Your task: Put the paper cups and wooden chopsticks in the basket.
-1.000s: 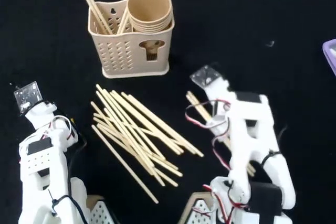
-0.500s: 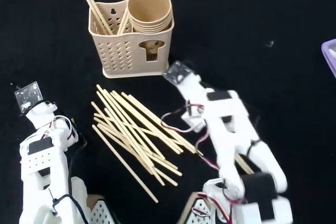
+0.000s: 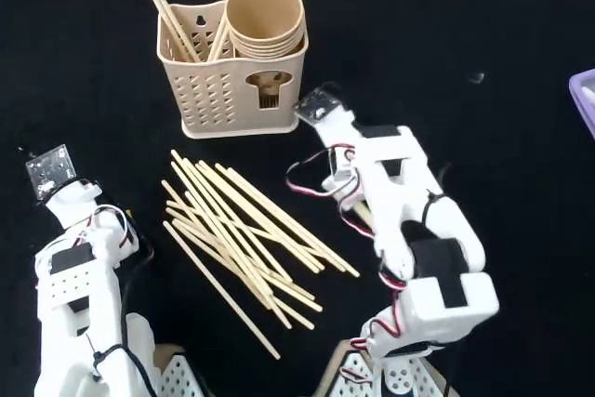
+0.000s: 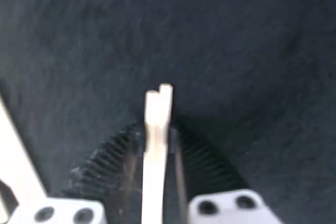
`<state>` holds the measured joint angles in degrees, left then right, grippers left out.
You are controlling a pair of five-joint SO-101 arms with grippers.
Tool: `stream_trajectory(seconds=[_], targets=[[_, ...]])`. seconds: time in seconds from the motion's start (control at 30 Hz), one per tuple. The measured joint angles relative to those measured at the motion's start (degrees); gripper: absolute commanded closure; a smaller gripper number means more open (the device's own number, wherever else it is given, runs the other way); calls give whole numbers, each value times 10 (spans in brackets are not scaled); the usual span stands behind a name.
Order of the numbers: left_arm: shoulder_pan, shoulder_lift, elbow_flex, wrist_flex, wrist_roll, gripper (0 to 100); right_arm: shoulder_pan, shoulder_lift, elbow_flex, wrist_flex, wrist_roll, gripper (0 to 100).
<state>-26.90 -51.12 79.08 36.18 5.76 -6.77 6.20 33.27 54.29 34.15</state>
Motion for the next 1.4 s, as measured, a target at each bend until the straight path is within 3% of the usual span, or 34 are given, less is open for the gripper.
stream_trajectory(seconds=[0.23, 0.53, 0.7, 0.87, 1.1, 1.4], targets=[[0, 0, 0, 0, 0, 848, 9, -180, 8, 108, -8, 987], [0, 0, 0, 0, 0, 848, -29, -505, -90, 146, -143, 987], [0, 0, 0, 0, 0, 848, -119, -556, -196, 45, -241, 987], [0, 0, 0, 0, 0, 848, -201, -544, -239, -143, -327, 987], [0, 0, 0, 0, 0, 848, -263, -425, -246, -398, -344, 987], [0, 0, 0, 0, 0, 848, -272, -232, -289, -472, -344, 987]])
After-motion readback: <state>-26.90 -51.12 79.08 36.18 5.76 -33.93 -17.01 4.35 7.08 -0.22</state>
